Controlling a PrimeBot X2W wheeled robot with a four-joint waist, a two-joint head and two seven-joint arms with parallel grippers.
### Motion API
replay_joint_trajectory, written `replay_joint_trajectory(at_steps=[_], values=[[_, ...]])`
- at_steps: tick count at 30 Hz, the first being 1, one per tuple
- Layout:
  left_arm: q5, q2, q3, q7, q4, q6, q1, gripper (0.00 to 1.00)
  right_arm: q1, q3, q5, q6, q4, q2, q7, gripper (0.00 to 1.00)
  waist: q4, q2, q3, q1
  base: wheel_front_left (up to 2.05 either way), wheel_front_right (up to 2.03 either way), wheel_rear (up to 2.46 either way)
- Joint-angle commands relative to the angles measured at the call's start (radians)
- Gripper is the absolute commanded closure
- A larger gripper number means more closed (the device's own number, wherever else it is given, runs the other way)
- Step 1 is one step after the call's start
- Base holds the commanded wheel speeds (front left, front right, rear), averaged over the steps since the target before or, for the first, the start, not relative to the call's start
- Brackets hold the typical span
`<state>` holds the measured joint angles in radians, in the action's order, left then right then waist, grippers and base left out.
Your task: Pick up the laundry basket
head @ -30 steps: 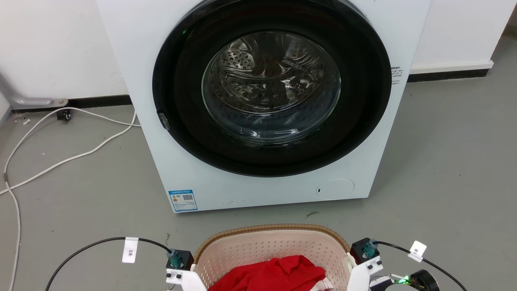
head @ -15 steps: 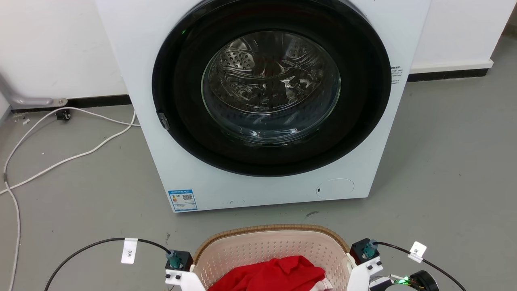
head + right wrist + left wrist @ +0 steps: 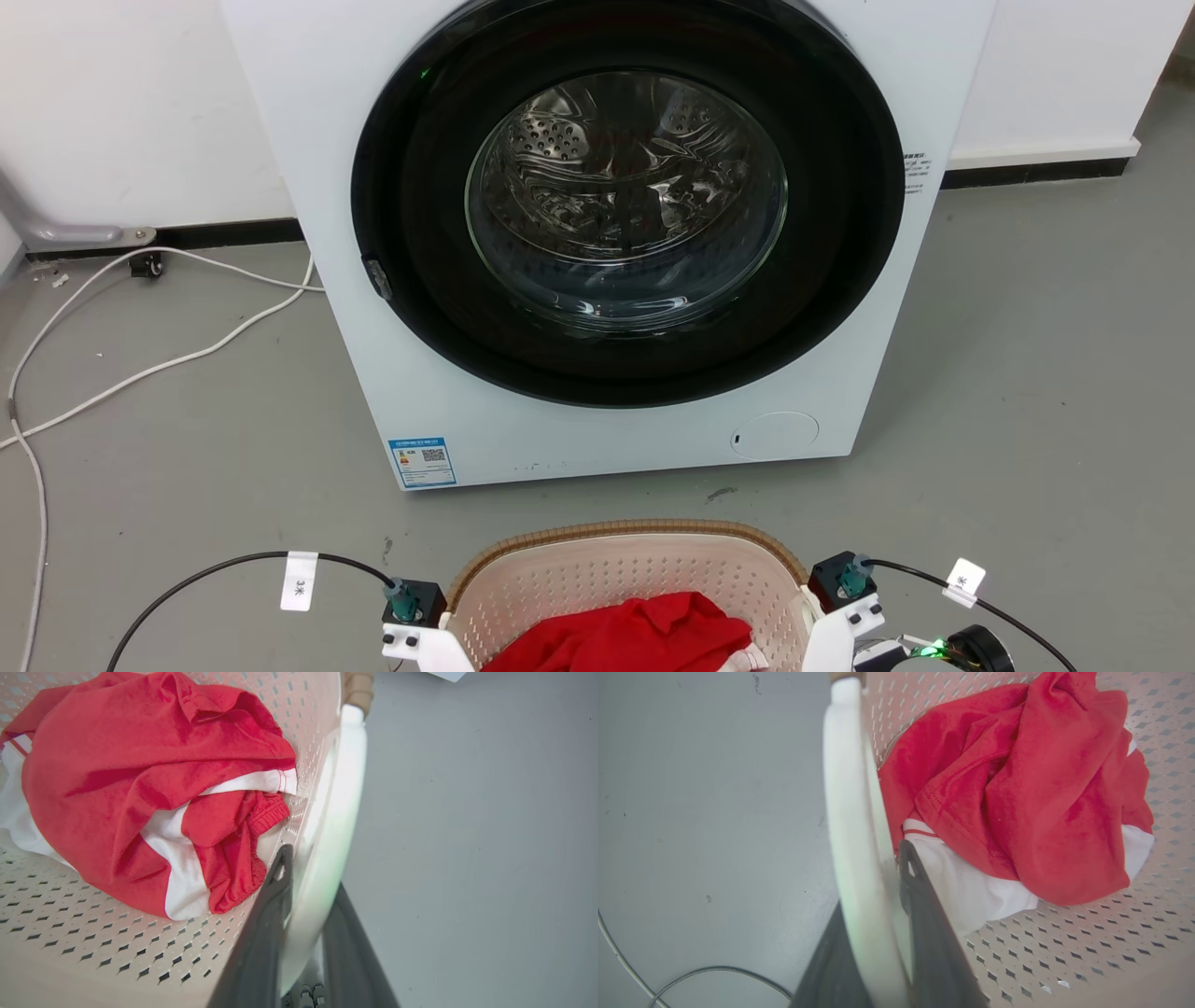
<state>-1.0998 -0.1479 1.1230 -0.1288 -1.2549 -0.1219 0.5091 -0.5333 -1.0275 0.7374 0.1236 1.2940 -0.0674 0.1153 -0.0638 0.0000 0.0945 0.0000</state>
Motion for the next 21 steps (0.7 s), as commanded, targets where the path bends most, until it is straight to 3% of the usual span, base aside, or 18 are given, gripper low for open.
replay_joint_trajectory(at_steps=[1,21], values=[[-0.001,0.02,0.005,0.008,0.013,-0.015,0.015,1.0,0.006,-0.007,-0.001,0.013,-0.01,0.017,-0.005,1.0,0.0,0.0,0.0,0.0,0.0,0.0,0.0],[-0.033,0.019,0.033,0.014,0.011,-0.015,0.021,1.0,0.002,-0.02,0.009,0.013,-0.01,0.012,-0.007,1.0,0.002,0.0,-0.001,0.0,0.0,0.0,0.0]])
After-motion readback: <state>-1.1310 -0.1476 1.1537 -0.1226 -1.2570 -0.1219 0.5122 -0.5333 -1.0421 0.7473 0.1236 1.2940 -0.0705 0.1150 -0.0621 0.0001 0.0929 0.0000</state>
